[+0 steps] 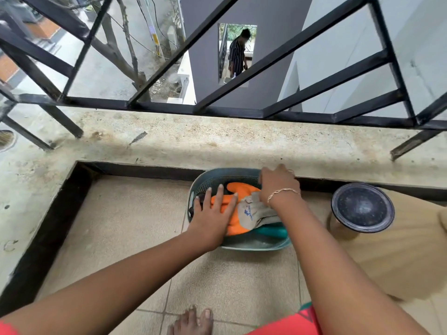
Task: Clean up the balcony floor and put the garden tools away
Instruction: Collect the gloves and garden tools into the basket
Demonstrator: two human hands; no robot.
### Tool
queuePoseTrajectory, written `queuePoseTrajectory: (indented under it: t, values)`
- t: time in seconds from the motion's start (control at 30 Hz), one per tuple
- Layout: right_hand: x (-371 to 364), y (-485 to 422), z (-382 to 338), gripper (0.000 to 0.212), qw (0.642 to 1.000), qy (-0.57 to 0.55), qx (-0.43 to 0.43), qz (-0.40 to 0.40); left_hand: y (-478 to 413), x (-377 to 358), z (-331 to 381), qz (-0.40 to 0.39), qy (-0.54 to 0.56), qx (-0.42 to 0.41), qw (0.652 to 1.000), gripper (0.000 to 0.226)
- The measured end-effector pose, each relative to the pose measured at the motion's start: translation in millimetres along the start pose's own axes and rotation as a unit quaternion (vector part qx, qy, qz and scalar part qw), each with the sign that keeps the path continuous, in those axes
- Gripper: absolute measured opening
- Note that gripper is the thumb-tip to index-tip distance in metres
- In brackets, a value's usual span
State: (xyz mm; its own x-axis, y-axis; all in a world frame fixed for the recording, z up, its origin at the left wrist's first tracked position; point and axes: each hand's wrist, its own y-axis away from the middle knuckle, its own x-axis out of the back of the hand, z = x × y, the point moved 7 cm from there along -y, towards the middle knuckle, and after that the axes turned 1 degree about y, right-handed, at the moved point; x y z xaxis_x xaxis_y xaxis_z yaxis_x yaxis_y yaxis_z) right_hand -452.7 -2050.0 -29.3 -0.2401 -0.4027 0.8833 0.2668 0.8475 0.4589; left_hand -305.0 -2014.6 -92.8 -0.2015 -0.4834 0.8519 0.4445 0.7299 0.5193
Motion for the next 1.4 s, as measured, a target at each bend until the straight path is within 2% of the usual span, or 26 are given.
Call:
queuePoseTrajectory:
  t: [0.07, 0.2, 0.37, 0.53, 0.67, 0.77, 0.8, 0.9, 1.03, 1.1, 1.23, 1.33, 1.4]
  values:
    - [-17, 2, -11, 0.043, 0.999, 0.021, 0.019, -0.04, -5, -6, 1, -0.031, -0.006, 0.007, 0.999, 0.093]
    - [-41, -1, -5, 0.055, 0.995, 0.041, -0.003, -0.088, -14, -16, 3, -0.087, -0.002, 0.018, 0.996, 0.098]
    - [-47, -11, -4, 0.052, 0.995, 0.064, 0.006, -0.08, -23, -27, 1, -0.116, 0.002, 0.013, 0.993, 0.103]
    - [-48, -19, -1, 0.047, 0.994, 0.069, 0.002, -0.084, -29, -30, 0, -0.101, -0.017, 0.001, 0.995, 0.104]
    - [-35, 4, -5, 0.041, 0.999, 0.029, -0.026, -0.023, -18, -9, 2, -0.062, -0.018, -0.037, 0.997, 0.086]
    - [-11, 52, -20, 0.035, 0.992, -0.034, -0.026, 0.117, 11, 22, 9, -0.005, -0.007, -0.095, 0.995, 0.074]
    - [-3, 72, -27, 0.033, 0.987, -0.062, -0.015, 0.146, 26, 32, 7, 0.006, 0.007, -0.097, 0.995, 0.071]
    - [12, 137, -41, 0.037, 0.983, -0.112, 0.024, 0.142, 88, 62, -6, 0.005, 0.061, -0.044, 0.997, 0.07]
    - [64, 216, -57, 0.044, 0.982, -0.103, 0.096, 0.127, 197, 105, -28, -0.009, 0.158, 0.059, 0.986, 0.072]
    - [102, 256, -72, 0.045, 0.977, -0.086, 0.153, 0.123, 257, 138, -37, 0.033, 0.201, 0.098, 0.974, 0.068]
    - [182, 334, -104, 0.05, 0.95, -0.072, 0.272, 0.133, 378, 197, -43, 0.066, 0.219, 0.15, 0.962, 0.058]
    - [239, 400, -132, 0.033, 0.925, -0.068, 0.351, 0.131, 478, 222, -34, 0.104, 0.222, 0.188, 0.951, 0.06]
    - [267, 444, -155, 0.032, 0.9, -0.057, 0.414, 0.123, 543, 229, -27, 0.119, 0.241, 0.23, 0.935, 0.062]
